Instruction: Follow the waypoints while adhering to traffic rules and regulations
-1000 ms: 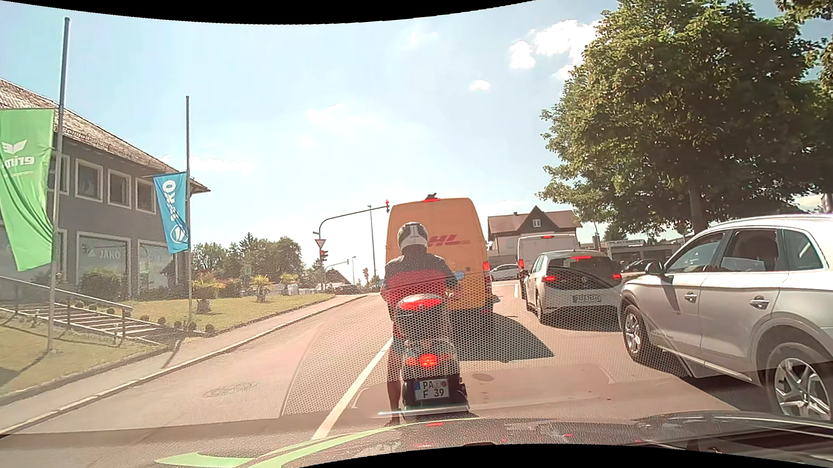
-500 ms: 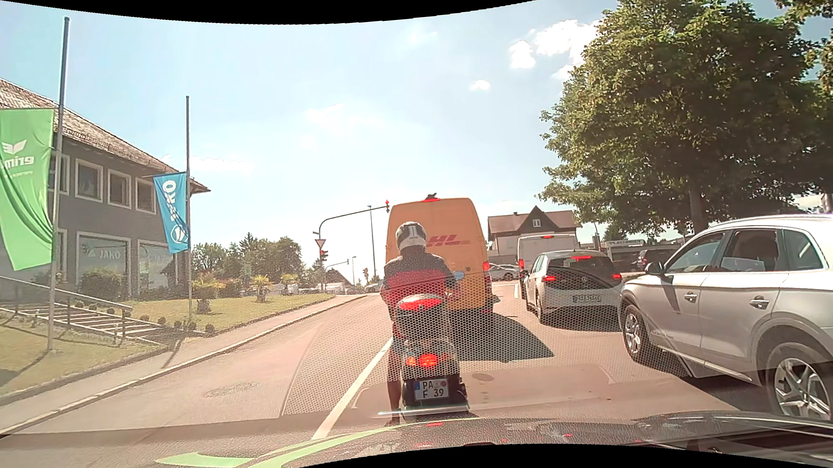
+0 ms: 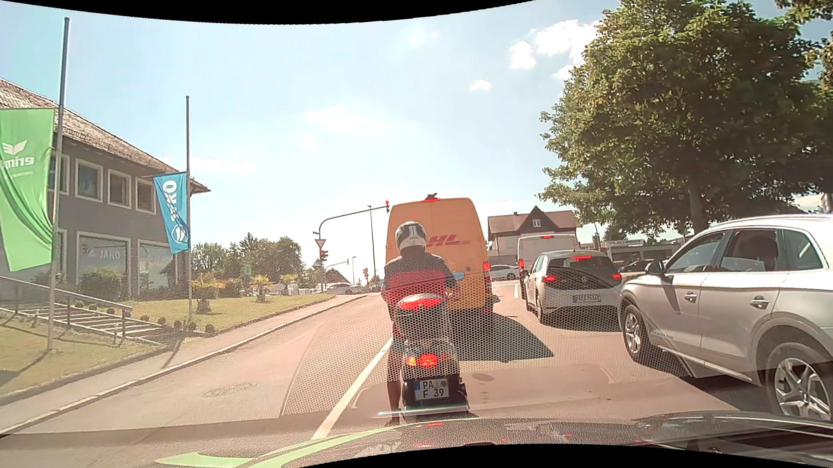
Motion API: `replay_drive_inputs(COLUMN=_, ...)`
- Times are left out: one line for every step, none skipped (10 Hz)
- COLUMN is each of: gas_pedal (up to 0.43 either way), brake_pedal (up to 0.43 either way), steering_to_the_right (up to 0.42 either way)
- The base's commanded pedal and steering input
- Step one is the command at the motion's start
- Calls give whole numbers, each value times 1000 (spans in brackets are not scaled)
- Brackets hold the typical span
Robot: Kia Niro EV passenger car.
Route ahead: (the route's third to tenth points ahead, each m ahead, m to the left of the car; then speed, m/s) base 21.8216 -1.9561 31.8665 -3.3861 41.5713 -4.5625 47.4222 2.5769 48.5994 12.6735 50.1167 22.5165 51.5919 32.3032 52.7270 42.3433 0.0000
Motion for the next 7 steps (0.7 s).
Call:
replay_drive_inputs(gas_pedal=0, brake_pedal=250, steering_to_the_right=24)
replay_drive_inputs(gas_pedal=0, brake_pedal=250, steering_to_the_right=24)
replay_drive_inputs(gas_pedal=0, brake_pedal=250, steering_to_the_right=24)
replay_drive_inputs(gas_pedal=0, brake_pedal=250, steering_to_the_right=24)
replay_drive_inputs(gas_pedal=0, brake_pedal=250, steering_to_the_right=24)
replay_drive_inputs(gas_pedal=0, brake_pedal=250, steering_to_the_right=24)
replay_drive_inputs(gas_pedal=0, brake_pedal=250, steering_to_the_right=24)
